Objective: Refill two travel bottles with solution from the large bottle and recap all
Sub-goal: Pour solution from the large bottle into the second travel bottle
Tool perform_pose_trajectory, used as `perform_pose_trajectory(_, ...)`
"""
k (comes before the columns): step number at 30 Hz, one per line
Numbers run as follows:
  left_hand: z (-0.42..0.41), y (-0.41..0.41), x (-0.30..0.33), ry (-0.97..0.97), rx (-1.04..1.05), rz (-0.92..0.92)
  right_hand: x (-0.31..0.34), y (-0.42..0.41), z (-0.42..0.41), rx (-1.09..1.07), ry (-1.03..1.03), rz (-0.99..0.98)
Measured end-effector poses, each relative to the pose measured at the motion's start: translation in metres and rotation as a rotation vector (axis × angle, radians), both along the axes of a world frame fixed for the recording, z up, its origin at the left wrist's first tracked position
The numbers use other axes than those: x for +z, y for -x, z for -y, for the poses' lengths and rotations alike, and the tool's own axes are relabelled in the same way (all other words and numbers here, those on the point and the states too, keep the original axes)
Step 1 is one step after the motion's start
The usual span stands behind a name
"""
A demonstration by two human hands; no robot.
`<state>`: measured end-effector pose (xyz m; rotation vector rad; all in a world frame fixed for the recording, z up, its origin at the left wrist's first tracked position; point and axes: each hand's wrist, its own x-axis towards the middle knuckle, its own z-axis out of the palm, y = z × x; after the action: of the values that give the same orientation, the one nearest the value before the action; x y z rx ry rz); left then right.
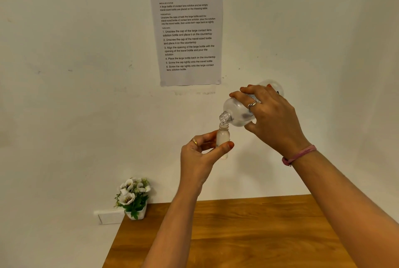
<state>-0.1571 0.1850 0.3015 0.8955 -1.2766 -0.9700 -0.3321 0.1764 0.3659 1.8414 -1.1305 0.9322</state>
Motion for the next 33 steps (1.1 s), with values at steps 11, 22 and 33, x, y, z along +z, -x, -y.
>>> perform_pose_trajectory(11, 0.001, -0.001, 0.000, -0.003, 0.002, -0.005, -0.001, -0.001, 0.002, -0.005, -0.012, -0.003)
perform_pose_trajectory(22, -0.001, -0.003, -0.002, -0.016, -0.013, -0.026, -0.010, -0.001, 0.000, -0.003, -0.087, 0.092)
perform_pose_trajectory(33, -0.008, 0.010, -0.021, -0.035, -0.038, 0.003, -0.038, 0.017, -0.008, 0.014, -0.404, 0.381)
